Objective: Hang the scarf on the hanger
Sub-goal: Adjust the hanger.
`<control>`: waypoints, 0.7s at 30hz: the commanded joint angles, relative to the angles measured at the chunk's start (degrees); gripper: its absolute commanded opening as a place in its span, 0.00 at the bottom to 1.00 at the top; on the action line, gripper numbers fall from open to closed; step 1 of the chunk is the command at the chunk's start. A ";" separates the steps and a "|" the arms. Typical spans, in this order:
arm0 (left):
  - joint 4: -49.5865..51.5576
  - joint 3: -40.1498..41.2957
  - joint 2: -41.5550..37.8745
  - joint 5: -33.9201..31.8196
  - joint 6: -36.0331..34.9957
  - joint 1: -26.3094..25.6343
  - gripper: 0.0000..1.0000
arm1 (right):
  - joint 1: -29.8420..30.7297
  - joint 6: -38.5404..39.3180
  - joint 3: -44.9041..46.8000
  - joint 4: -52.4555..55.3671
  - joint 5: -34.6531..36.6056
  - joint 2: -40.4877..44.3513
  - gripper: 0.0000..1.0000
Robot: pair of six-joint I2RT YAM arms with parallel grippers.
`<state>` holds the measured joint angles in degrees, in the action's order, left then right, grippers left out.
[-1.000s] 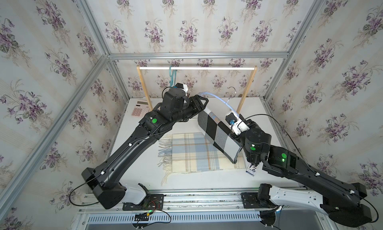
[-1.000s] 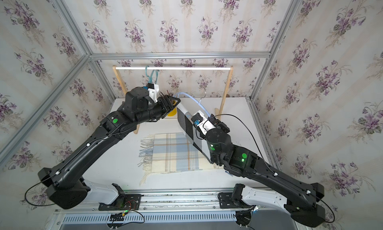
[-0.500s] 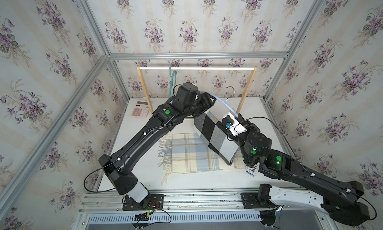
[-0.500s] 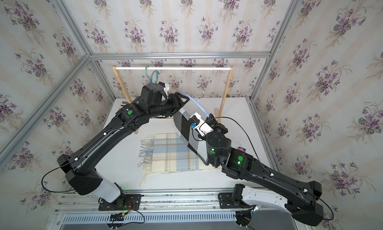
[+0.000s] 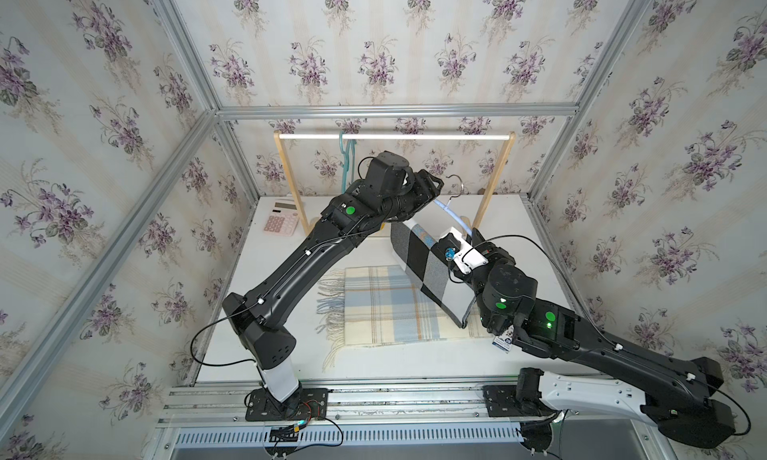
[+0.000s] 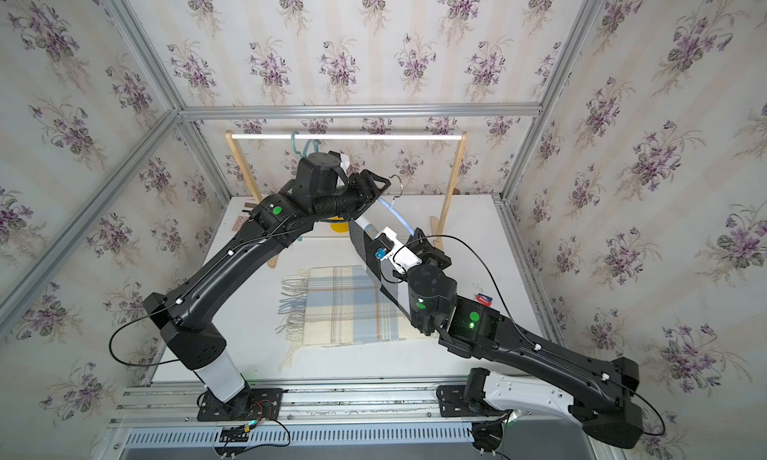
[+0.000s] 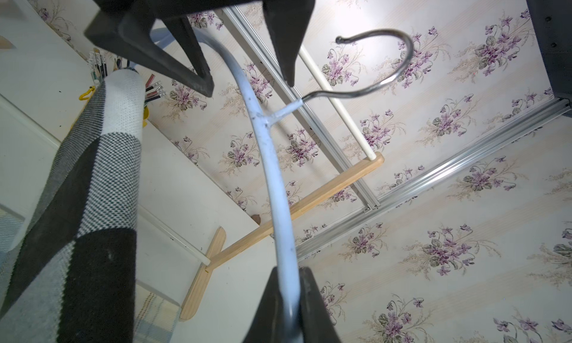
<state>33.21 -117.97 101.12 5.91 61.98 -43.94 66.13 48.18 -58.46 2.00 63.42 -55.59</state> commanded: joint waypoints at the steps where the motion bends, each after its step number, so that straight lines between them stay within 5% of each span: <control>1: 0.80 -2.10 1.50 1.17 0.59 0.00 0.58 | 0.23 -1.06 -0.34 -6.59 1.05 0.05 0.00; 8: -3.54 1.50 0.69 2.26 2.47 0.00 0.00 | 0.23 -3.85 -1.10 -2.97 0.12 0.01 0.00; 16: -14.39 9.23 -0.62 5.23 7.67 0.16 0.00 | 0.24 -21.10 -10.06 17.03 -6.48 -1.62 0.00; 21: -21.87 13.32 -1.31 7.06 9.66 0.35 0.00 | 0.14 -36.47 -17.22 31.84 -17.85 -3.23 0.33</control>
<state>13.17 -106.32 99.57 11.79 78.39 -43.70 66.15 24.29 -72.71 27.03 54.98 -58.50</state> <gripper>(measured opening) 0.117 0.293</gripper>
